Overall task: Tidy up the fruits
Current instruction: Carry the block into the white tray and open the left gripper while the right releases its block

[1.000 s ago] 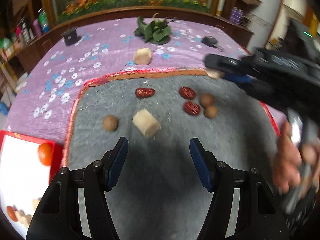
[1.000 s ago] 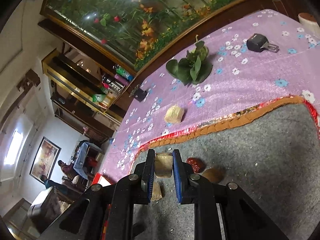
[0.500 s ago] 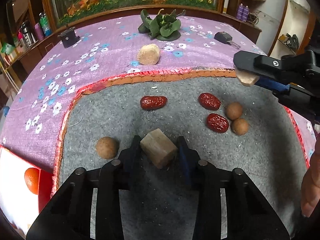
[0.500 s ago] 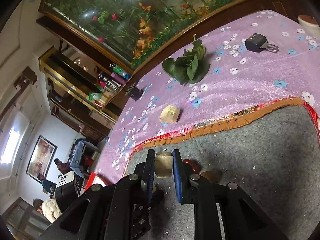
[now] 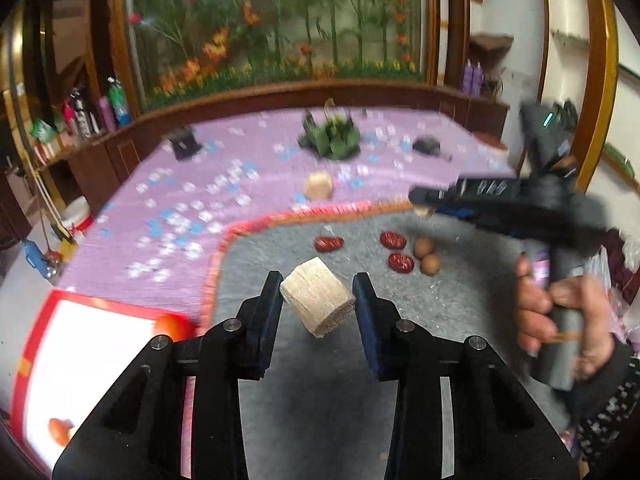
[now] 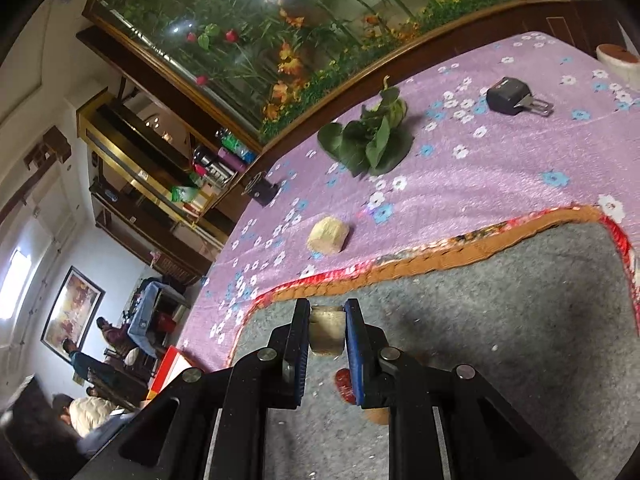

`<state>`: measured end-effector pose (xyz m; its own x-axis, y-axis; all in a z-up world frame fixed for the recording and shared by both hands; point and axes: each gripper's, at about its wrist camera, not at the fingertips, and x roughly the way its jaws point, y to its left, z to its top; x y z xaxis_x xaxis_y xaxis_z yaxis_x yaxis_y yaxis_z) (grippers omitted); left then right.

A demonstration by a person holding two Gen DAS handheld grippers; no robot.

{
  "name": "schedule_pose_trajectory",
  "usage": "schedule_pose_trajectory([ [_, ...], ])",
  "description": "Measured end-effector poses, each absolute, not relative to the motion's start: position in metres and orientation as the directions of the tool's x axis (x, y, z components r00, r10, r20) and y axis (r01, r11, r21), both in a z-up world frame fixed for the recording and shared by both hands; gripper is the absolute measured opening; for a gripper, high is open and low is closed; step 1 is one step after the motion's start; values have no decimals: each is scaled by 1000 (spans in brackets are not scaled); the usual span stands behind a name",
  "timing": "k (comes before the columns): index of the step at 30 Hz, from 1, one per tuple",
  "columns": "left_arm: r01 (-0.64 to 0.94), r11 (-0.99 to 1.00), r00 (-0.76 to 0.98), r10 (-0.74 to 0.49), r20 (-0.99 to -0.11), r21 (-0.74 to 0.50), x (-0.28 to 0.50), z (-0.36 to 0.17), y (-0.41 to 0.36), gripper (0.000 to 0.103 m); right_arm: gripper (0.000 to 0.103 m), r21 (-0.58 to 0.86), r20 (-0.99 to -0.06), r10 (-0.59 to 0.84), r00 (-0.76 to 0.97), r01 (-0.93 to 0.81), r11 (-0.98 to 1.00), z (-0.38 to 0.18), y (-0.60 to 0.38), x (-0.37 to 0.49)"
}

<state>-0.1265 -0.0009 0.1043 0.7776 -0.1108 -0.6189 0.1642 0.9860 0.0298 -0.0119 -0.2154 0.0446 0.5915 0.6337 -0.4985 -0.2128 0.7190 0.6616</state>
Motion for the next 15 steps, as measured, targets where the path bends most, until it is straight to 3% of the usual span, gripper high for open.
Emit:
schedule_pose_trajectory([
  [8, 5, 1000, 878, 6, -479, 22, -188, 153, 74, 35, 17, 636, -535, 606, 589, -192, 747, 38, -202, -17],
  [15, -165, 986, 883, 153, -444, 13, -216, 153, 141, 35, 17, 586, -519, 702, 488, -394, 708, 76, -104, -50],
])
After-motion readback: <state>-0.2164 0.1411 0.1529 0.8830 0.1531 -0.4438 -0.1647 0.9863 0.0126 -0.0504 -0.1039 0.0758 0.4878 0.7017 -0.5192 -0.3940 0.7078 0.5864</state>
